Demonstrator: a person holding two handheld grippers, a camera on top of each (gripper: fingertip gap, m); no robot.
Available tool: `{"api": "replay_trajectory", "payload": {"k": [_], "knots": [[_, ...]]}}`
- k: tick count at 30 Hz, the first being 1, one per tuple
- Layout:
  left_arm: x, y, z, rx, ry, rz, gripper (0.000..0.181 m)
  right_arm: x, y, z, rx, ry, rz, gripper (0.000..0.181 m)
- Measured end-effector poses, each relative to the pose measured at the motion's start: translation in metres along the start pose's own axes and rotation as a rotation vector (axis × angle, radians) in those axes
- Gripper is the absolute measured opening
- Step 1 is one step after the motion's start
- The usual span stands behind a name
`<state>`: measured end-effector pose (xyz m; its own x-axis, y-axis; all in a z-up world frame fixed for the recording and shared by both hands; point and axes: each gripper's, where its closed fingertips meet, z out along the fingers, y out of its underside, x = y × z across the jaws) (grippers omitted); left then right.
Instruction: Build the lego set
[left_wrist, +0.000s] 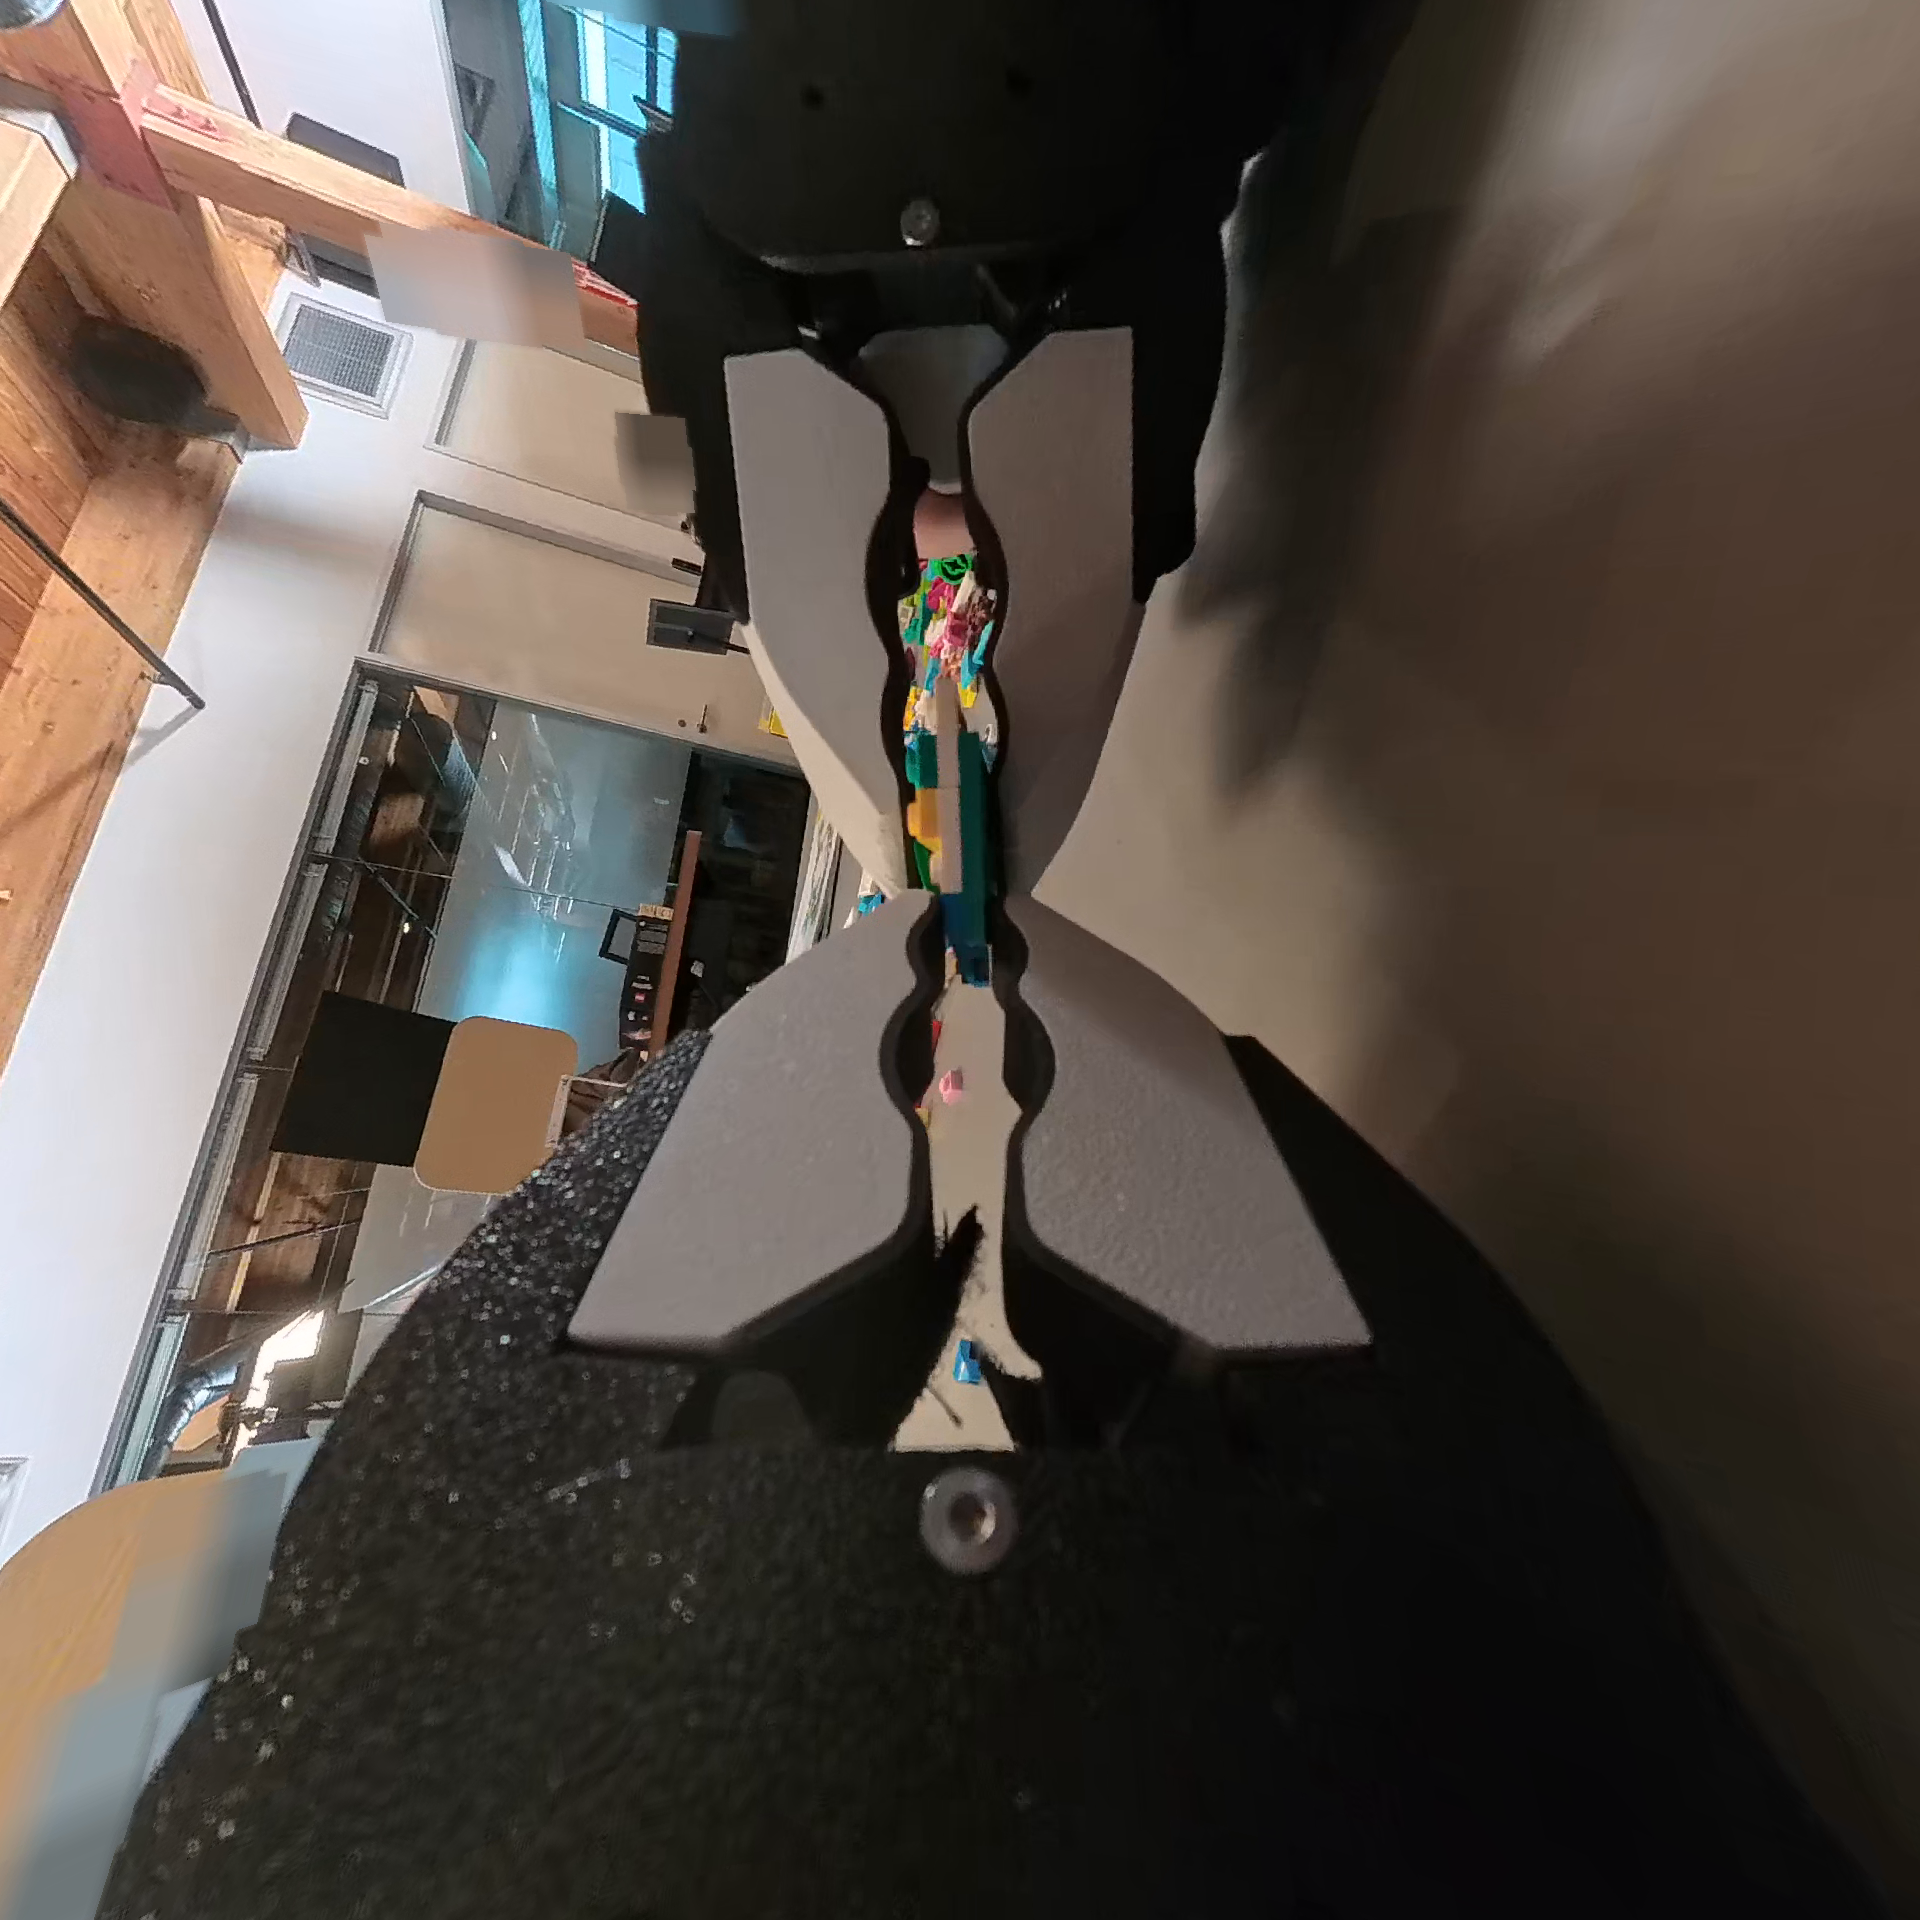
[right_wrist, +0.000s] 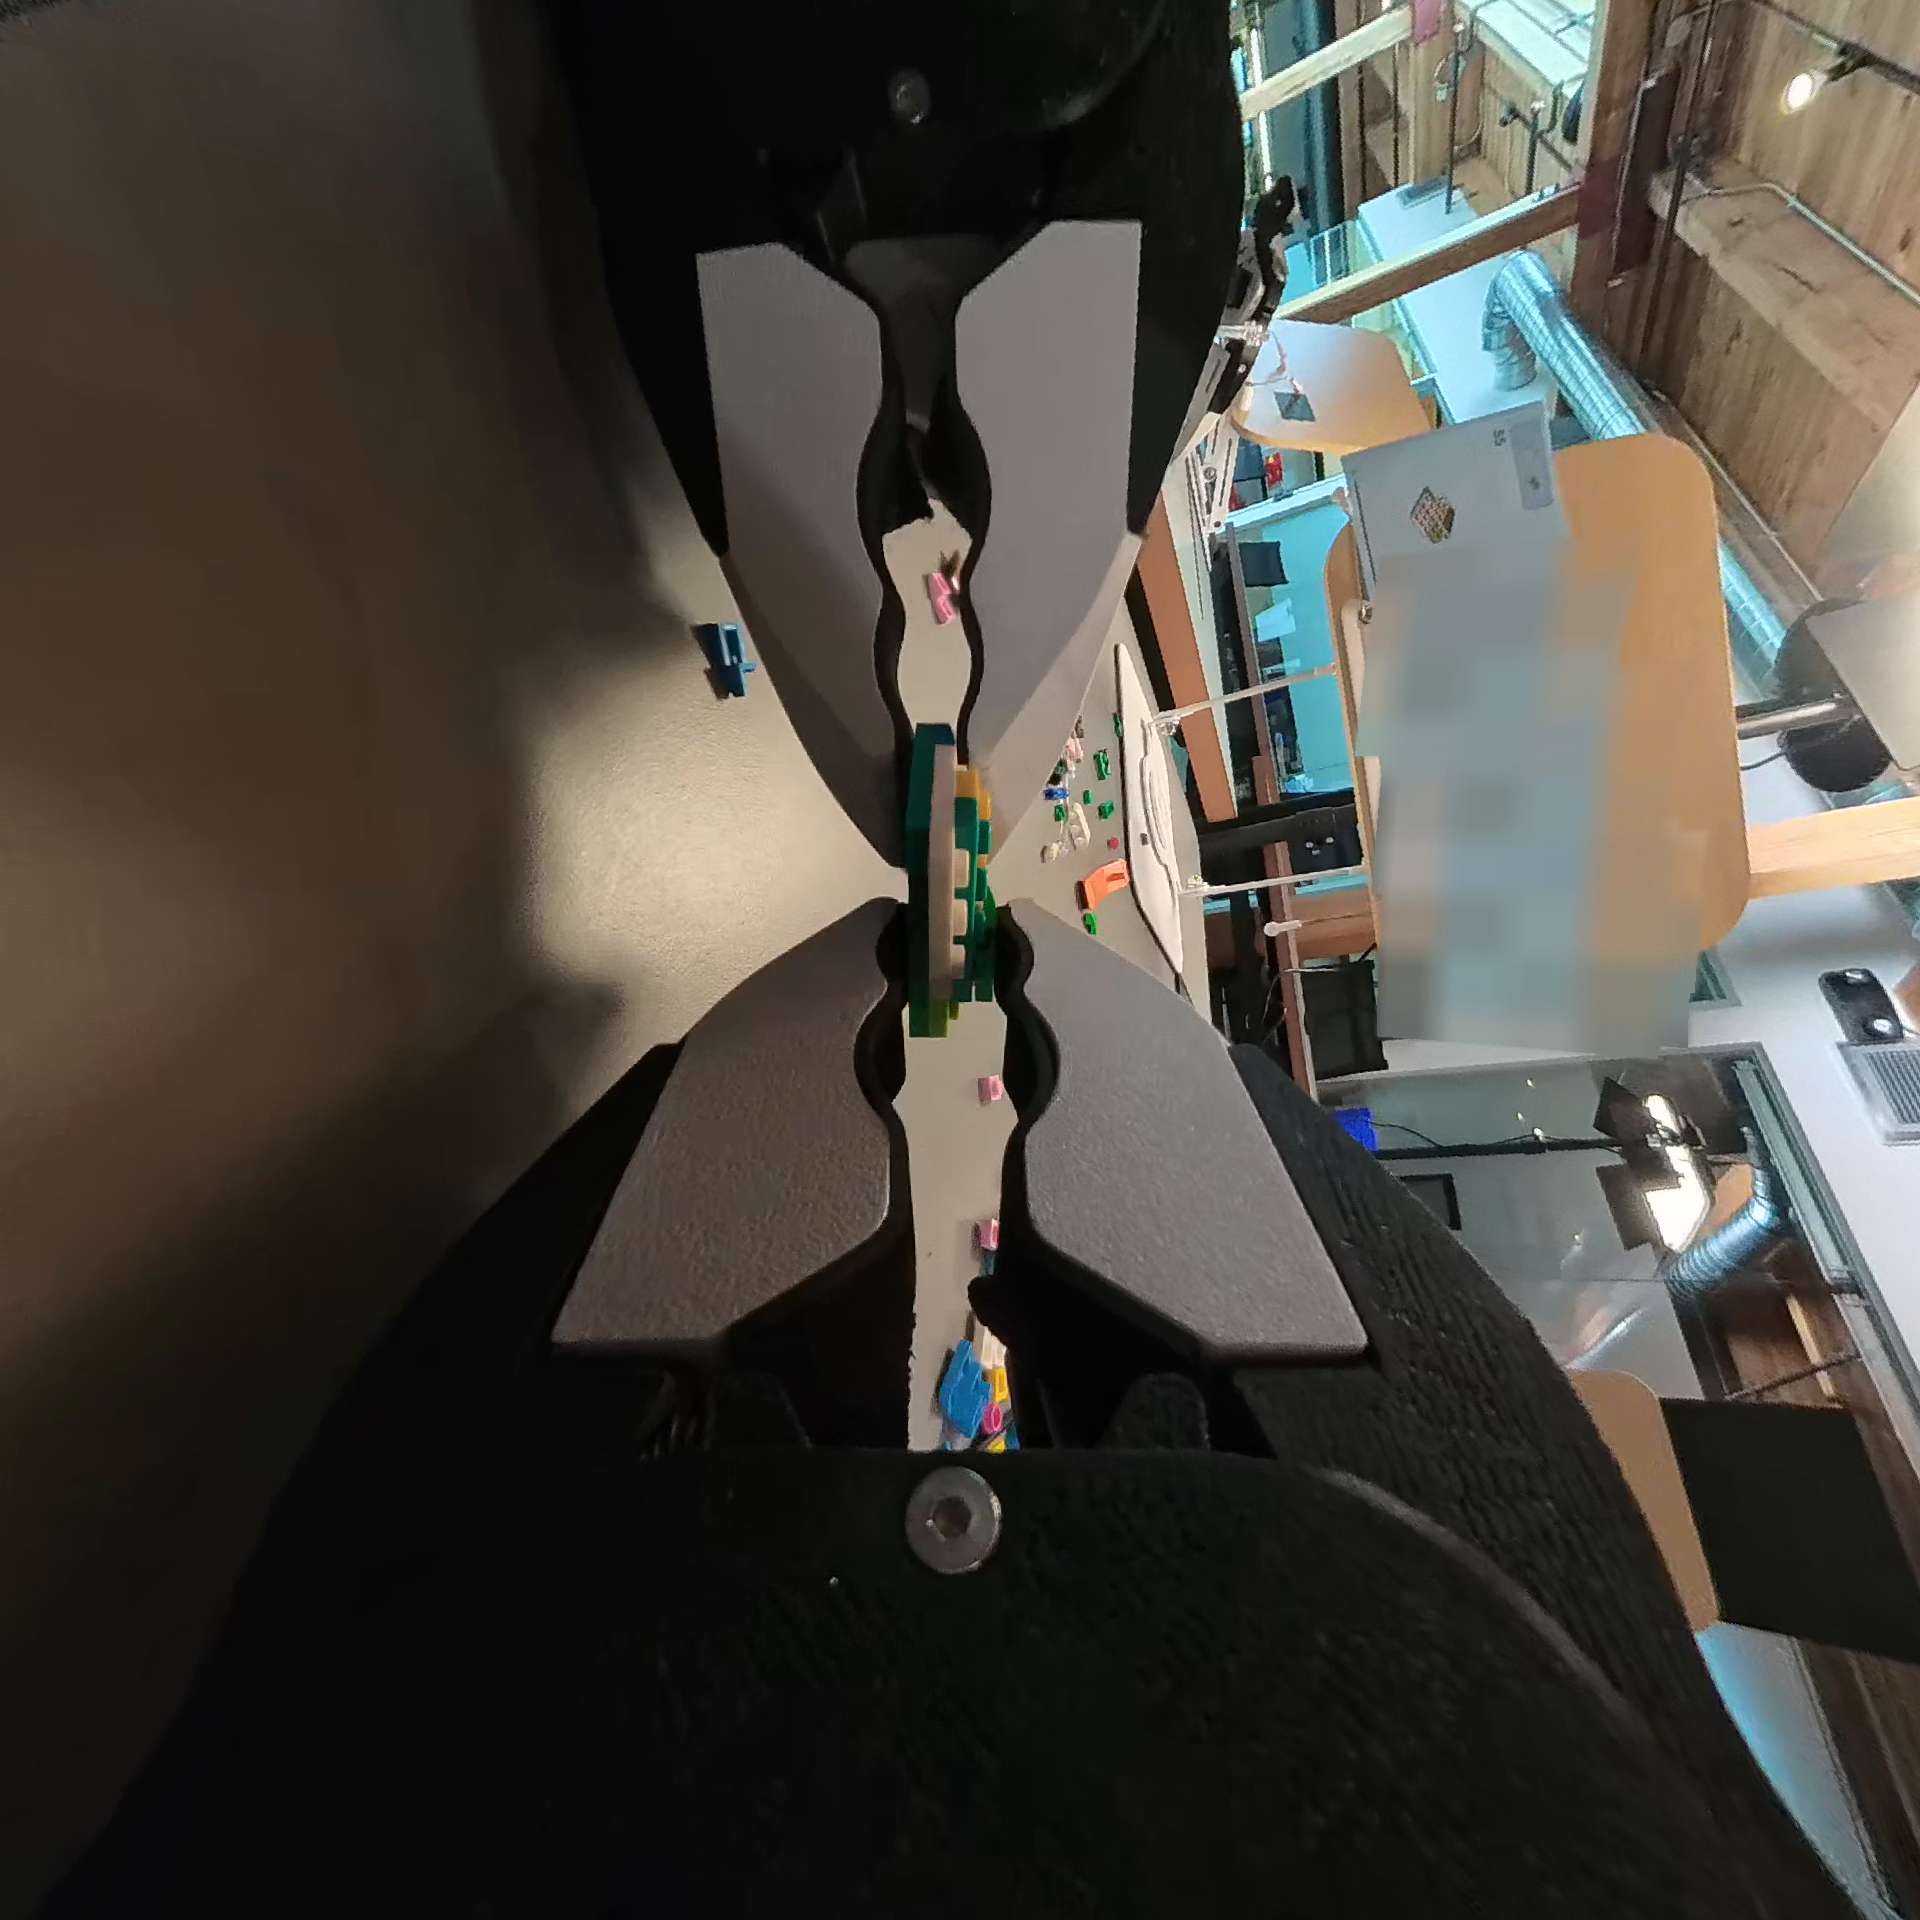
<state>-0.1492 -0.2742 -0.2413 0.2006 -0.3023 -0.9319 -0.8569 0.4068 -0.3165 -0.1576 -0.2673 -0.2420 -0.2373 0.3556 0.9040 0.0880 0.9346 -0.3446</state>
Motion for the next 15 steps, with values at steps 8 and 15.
{"api": "replay_trajectory", "payload": {"k": [8, 15], "knots": [[0.0013, -0.0003, 0.0005, -0.001, 0.013, -0.007, 0.008, -0.0033, 0.0012, 0.0, 0.027, -0.018, 0.078, 0.013], [-0.0021, 0.0014, -0.0005, -0.003, -0.002, -0.019, 0.007, -0.0007, -0.0006, -0.0013, 0.046, 0.007, 0.079, 0.022]]}}
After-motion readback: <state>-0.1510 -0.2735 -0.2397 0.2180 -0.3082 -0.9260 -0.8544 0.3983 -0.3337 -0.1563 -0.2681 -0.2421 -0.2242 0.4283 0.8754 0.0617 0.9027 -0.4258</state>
